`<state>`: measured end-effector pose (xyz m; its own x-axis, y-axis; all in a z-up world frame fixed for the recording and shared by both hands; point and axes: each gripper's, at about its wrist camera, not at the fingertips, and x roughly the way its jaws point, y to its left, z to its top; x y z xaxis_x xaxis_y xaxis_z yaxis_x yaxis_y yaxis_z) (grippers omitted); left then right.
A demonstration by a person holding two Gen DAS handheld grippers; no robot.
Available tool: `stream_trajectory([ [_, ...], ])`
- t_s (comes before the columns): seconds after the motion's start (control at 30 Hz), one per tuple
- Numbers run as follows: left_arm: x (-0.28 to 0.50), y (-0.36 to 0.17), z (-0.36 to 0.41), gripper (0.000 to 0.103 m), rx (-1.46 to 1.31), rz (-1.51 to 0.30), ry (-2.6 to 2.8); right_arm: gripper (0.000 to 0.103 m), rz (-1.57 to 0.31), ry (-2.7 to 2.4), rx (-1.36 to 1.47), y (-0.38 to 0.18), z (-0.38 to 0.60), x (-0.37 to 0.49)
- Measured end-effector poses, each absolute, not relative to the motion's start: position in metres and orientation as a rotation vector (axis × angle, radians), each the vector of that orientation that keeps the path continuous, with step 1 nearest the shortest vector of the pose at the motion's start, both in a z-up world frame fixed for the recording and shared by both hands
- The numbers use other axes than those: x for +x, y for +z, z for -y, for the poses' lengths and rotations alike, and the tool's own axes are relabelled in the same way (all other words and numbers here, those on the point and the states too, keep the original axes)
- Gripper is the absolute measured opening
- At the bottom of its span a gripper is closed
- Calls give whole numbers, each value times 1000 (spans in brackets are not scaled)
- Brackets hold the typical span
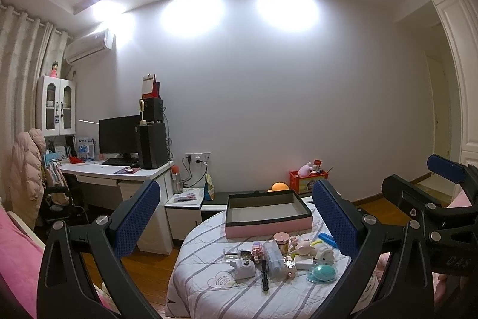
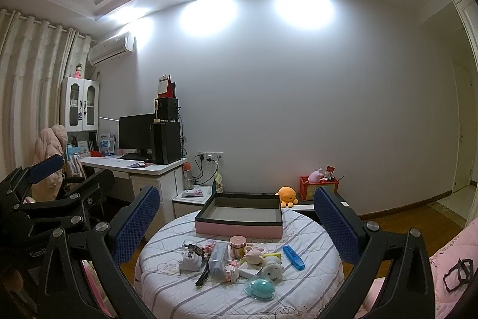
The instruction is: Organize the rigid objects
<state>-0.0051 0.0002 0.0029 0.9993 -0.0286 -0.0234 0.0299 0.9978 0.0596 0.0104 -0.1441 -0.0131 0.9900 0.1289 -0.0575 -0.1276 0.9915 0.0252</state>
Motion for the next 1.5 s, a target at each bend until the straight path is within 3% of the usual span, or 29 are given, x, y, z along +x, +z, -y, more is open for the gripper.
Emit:
stream_trajectory([
  [1.5,-12,5,2,103,66,-15,-23,103,-59,132,16,-10,146,9],
])
